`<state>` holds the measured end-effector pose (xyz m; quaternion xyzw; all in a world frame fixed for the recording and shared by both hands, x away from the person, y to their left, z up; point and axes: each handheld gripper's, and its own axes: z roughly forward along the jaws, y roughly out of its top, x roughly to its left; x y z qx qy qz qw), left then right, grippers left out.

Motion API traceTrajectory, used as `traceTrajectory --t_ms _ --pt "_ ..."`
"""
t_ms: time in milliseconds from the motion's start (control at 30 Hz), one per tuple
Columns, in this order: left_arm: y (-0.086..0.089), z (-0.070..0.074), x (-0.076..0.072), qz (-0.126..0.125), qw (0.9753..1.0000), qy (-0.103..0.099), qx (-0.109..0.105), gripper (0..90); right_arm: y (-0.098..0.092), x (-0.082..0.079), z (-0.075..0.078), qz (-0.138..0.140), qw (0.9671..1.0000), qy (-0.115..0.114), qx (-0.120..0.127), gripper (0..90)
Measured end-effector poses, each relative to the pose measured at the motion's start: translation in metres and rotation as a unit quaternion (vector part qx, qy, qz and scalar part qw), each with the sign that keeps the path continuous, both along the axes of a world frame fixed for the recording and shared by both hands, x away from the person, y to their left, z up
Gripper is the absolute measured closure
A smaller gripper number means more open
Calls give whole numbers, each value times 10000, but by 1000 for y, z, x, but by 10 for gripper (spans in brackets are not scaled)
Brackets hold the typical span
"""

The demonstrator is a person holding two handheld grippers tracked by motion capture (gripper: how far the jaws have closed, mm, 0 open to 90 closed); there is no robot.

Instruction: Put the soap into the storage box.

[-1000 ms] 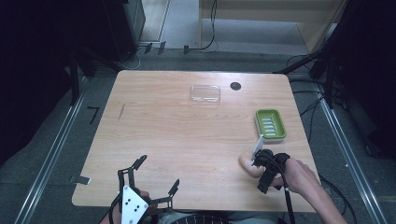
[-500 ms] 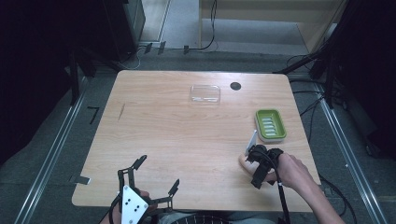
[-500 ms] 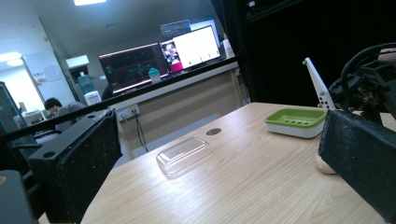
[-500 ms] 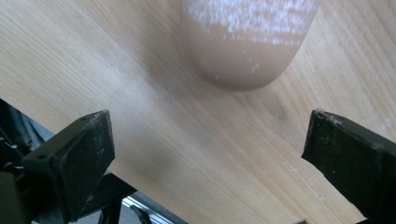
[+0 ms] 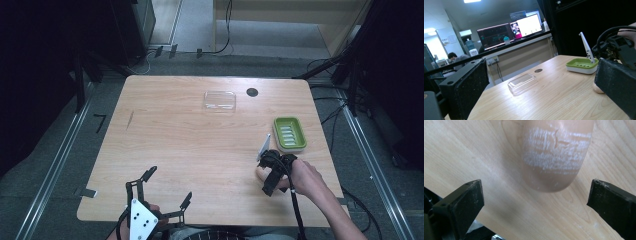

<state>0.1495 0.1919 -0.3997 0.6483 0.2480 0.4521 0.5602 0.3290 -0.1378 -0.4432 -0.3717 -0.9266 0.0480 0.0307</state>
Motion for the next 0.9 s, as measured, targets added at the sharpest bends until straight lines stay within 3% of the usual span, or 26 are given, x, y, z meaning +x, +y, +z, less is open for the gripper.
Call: traceTrajectory --t_ms 433,667,900 --pt "0 0 0 -4 10000 -2 1 0 6 13 -7 -197 9994 -73 270 0" --pt "0 0 0 -2 10000 -3 -3 0 9 19 -15 -231 9993 -94 273 2" --pt "0 0 0 -5 10000 -1 -18 0 6 23 -18 -290 9988 -163 366 66"
